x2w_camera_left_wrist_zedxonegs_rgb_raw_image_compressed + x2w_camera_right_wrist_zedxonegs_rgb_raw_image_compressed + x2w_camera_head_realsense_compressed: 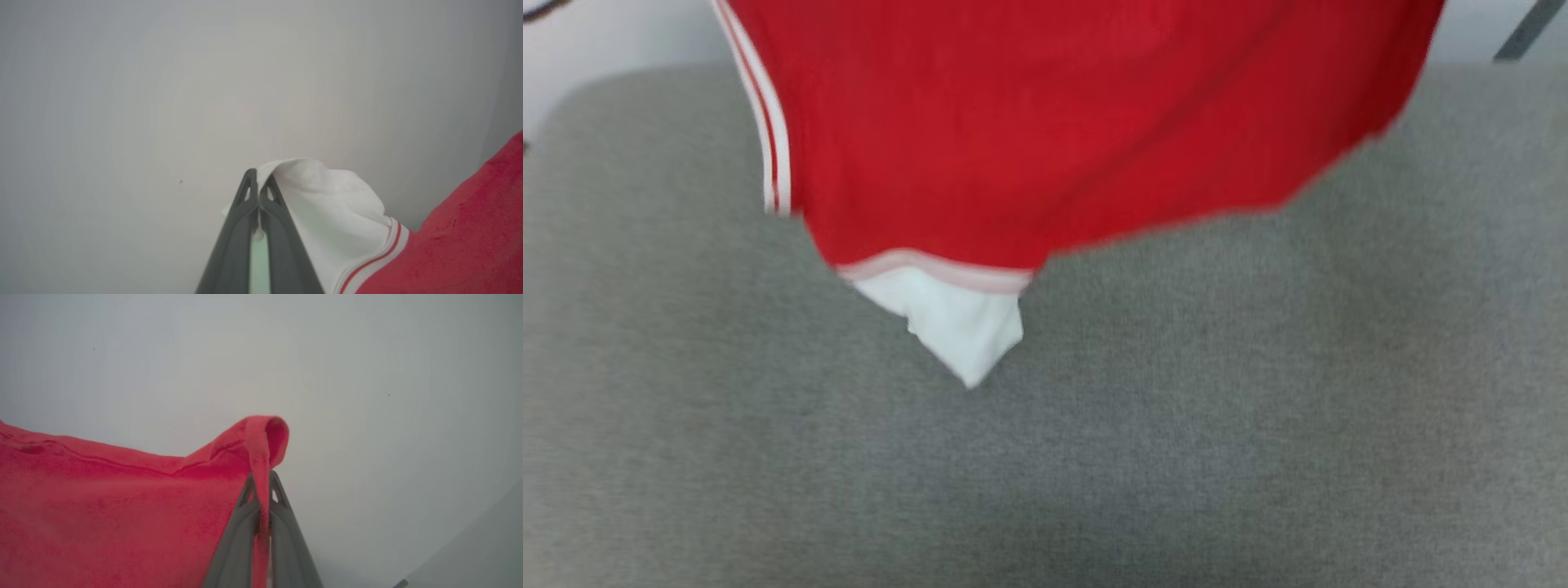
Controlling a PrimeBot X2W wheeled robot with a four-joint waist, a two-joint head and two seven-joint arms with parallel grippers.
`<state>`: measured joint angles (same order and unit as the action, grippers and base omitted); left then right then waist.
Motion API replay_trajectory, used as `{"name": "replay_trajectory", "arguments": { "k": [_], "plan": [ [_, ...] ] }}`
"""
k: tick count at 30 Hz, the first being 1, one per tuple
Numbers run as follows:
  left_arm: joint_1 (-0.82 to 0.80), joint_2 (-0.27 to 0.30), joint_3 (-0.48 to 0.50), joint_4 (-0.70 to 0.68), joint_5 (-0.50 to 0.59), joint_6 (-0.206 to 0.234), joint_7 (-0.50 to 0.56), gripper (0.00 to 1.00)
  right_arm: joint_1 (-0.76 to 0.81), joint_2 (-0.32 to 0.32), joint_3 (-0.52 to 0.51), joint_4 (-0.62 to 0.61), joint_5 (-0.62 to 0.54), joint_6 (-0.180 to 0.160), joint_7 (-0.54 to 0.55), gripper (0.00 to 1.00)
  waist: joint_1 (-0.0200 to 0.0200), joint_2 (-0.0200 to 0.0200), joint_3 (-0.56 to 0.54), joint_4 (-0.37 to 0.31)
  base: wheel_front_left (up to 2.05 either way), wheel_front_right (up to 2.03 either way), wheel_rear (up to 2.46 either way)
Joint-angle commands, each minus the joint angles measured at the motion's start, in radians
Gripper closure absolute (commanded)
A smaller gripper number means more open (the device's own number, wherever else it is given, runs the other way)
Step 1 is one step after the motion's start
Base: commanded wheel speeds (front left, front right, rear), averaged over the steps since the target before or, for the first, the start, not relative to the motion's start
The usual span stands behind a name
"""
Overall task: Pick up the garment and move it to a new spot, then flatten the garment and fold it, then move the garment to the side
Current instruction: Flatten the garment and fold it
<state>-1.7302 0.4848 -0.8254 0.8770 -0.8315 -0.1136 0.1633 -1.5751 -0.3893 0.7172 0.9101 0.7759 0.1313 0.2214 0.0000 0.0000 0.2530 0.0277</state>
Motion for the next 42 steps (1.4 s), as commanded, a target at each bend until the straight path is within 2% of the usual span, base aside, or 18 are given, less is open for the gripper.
{"name": "replay_trajectory", "arguments": {
  "k": [1, 6, 8, 11, 14, 21, 26, 30, 34, 40, 42],
  "plan": [
    [-0.040, -0.010, 0.001, 0.001, 0.019, 0.004, -0.035, 1.00, -0.032, 0.001, -0.009, 0.021, -0.031, -0.001, -0.046, 1.00, 0.0000, 0.0000, 0.155, -0.051, 0.00, 0.00, 0.00],
    [-0.182, -0.055, 0.028, 0.038, 0.077, 0.035, -0.255, 1.00, -0.157, 0.027, -0.035, 0.149, -0.236, -0.001, -0.353, 1.00, 0.0000, 0.0000, 0.279, -0.028, 0.00, 0.00, 0.00],
    [-0.233, -0.073, 0.045, 0.041, 0.075, 0.026, -0.321, 1.00, -0.204, 0.025, -0.040, 0.186, -0.309, -0.001, -0.428, 1.00, 0.0000, 0.0000, 0.330, -0.013, 0.00, 0.00, 0.00],
    [-0.277, -0.081, 0.057, 0.051, 0.068, 0.006, -0.373, 1.00, -0.243, 0.020, -0.049, 0.215, -0.375, -0.001, -0.468, 1.00, 0.0000, 0.0000, 0.406, 0.013, 0.00, 0.00, 0.00],
    [-0.236, -0.086, 0.060, 0.071, 0.048, -0.007, -0.402, 1.00, -0.214, 0.024, -0.056, 0.239, -0.412, -0.001, -0.479, 1.00, 0.0000, 0.0000, 0.454, 0.034, 0.00, 0.00, 0.00],
    [-0.101, -0.101, 0.008, 0.077, 0.018, -0.017, -0.422, 1.00, -0.115, 0.029, -0.047, 0.240, -0.402, -0.001, -0.486, 1.00, 0.0000, 0.0000, 0.457, 0.071, 0.00, 0.00, 0.00],
    [-0.006, -0.082, -0.076, 0.020, -0.045, -0.017, -0.375, 1.00, -0.042, 0.007, -0.006, 0.215, -0.359, -0.001, -0.473, 1.00, 0.0000, 0.0000, 0.382, 0.090, 0.00, 0.00, 0.00],
    [0.080, -0.034, -0.154, -0.048, -0.109, -0.017, -0.287, 1.00, 0.052, -0.011, 0.049, 0.164, -0.262, -0.001, -0.396, 1.00, 0.0000, 0.0000, 0.299, 0.103, 0.00, 0.00, 0.00],
    [0.173, 0.033, -0.225, -0.151, -0.180, -0.017, -0.204, 1.00, 0.157, -0.073, 0.103, 0.064, -0.149, -0.001, -0.318, 1.00, 0.0000, 0.0000, 0.211, 0.112, 0.00, 0.00, 0.00],
    [0.359, 0.148, -0.298, -0.310, -0.284, -0.018, -0.080, 1.00, 0.344, -0.205, 0.164, -0.108, 0.000, -0.001, -0.241, 1.00, 0.0000, 0.0000, 0.088, 0.122, 0.00, 0.00, 0.00],
    [0.427, 0.185, -0.312, -0.369, -0.316, -0.002, -0.048, 1.00, 0.417, -0.252, 0.176, -0.160, 0.044, -0.001, -0.222, 1.00, 0.0000, 0.0000, 0.052, 0.122, 0.00, 0.00, 0.00]
  ]
}}
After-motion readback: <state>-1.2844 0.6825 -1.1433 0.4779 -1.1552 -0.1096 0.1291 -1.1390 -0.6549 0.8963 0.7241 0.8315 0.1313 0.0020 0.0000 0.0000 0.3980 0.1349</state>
